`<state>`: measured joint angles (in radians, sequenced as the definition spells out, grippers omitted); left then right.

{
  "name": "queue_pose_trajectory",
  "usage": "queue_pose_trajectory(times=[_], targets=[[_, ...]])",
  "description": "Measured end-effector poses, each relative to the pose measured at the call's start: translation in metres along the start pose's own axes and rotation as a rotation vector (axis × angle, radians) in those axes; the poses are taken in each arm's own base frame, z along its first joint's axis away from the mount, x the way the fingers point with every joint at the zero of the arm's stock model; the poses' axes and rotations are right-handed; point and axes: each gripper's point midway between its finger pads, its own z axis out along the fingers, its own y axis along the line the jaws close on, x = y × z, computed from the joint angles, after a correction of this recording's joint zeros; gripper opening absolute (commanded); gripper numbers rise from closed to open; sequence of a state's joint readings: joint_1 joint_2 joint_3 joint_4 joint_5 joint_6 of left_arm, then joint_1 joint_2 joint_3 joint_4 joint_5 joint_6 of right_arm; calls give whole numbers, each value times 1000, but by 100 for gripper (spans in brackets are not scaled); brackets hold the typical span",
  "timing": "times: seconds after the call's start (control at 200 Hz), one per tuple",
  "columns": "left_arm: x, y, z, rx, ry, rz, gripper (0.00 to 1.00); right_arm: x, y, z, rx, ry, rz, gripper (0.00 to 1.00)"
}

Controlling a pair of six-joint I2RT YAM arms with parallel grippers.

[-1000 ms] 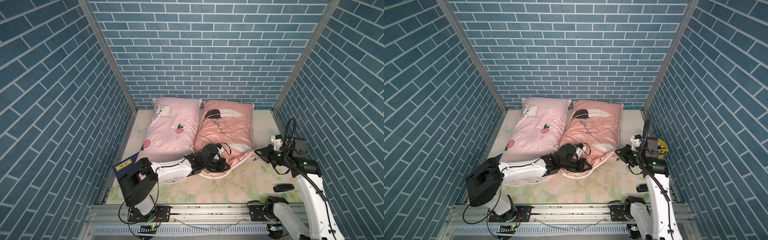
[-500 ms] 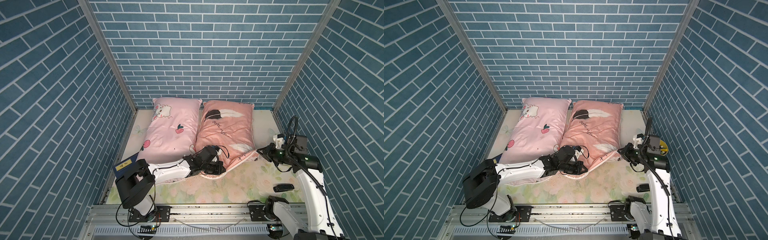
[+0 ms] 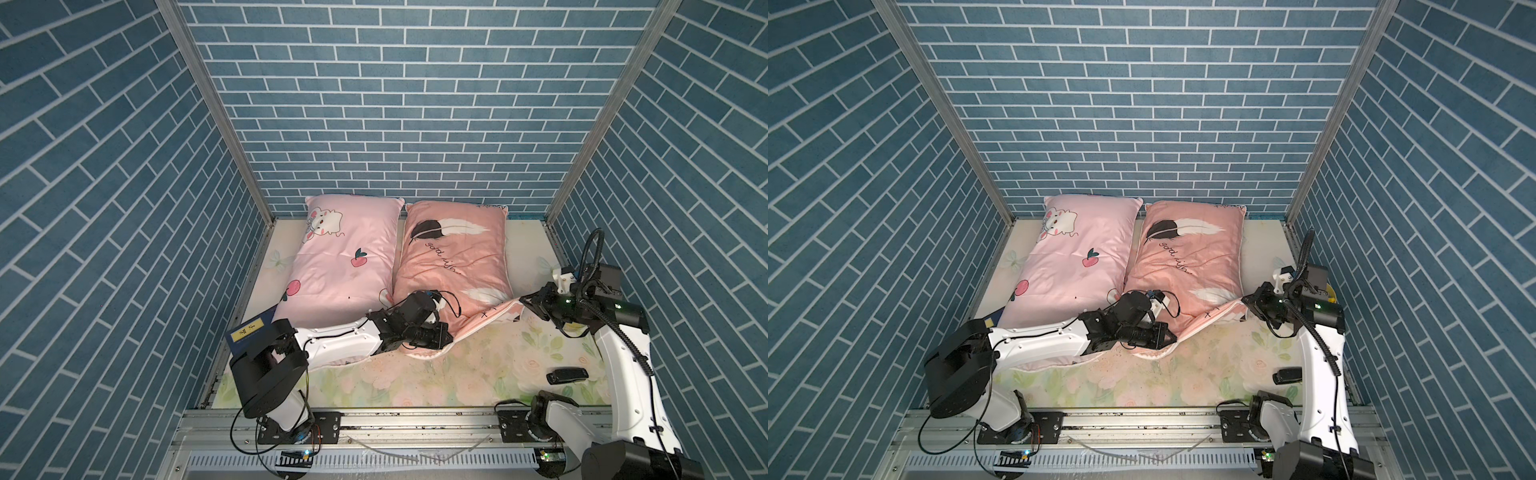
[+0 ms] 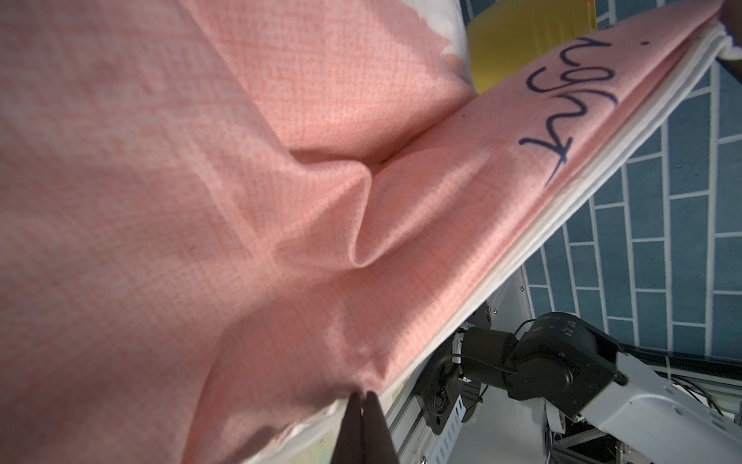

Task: Zip up pillowcases
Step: Zip the zipper on the pillowcase.

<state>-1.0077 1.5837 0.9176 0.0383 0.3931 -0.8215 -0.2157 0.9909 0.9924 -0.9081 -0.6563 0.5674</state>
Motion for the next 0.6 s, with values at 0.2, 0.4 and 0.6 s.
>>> queue_pose_trajectory(times=[0.2,0.4,0.6], targets=[[-10,-13,0,33,-19,-18,0,-19,4,4,-22,22,21,36],[-41,-16,15,78,-51,-172,0,-37,27,-11,-78,-24,-86,83],[-83,-36,24,149,-110,-252,0,6,56,-36,-196,0,-228,68]])
